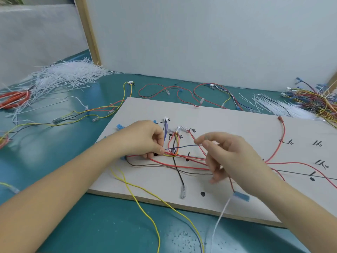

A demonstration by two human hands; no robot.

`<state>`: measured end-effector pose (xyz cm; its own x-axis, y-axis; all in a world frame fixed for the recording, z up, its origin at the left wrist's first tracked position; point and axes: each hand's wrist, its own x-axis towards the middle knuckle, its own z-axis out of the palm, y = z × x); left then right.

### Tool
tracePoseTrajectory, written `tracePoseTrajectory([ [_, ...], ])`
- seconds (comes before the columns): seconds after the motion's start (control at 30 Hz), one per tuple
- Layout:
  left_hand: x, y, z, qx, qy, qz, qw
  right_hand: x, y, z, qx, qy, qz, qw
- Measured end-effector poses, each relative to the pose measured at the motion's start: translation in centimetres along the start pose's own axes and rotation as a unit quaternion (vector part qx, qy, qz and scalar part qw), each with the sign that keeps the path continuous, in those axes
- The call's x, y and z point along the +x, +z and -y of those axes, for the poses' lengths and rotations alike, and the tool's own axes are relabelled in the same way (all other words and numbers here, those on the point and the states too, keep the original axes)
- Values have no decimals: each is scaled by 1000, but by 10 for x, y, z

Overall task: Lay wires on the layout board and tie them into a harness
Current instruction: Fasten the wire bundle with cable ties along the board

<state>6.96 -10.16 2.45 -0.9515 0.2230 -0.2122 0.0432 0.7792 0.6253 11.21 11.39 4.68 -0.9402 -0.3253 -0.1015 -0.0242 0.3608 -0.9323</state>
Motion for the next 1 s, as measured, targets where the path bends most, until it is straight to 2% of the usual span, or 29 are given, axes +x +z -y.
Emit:
tracePoseTrajectory([
  [0.1,5,-5,1,-34,-12,48,998,16,-6,15,25,-26,18,999],
  [0.17,7,-7,2,-44,-14,66,997,33,-13,25,28,-41,63,997],
  [0.27,9,-11,3,-54,-12,95,994,65,-21,33,75,-20,135,988],
  [0.47,13,-17,-1,-123,-30,130,983,137,-18,24,-54,-35,65,996],
  [0.53,15,-21,0,-174,-47,107,978,152,-12,18,-116,-33,55,991],
  [0.67,26,-40,12,-305,-68,-28,949,169,5,7,-148,-29,57,987],
  [0.73,30,-51,20,-382,-73,-47,920,174,10,4,-157,-32,54,986],
  [0.8,31,-57,28,-436,-80,-36,896,177,13,1,-183,-38,47,981],
  [0.9,31,-59,38,-393,-59,-12,917,179,14,-3,-194,-39,37,979],
  [1.0,32,-57,42,-349,-42,-22,936,179,15,-3,-202,-37,36,978],
])
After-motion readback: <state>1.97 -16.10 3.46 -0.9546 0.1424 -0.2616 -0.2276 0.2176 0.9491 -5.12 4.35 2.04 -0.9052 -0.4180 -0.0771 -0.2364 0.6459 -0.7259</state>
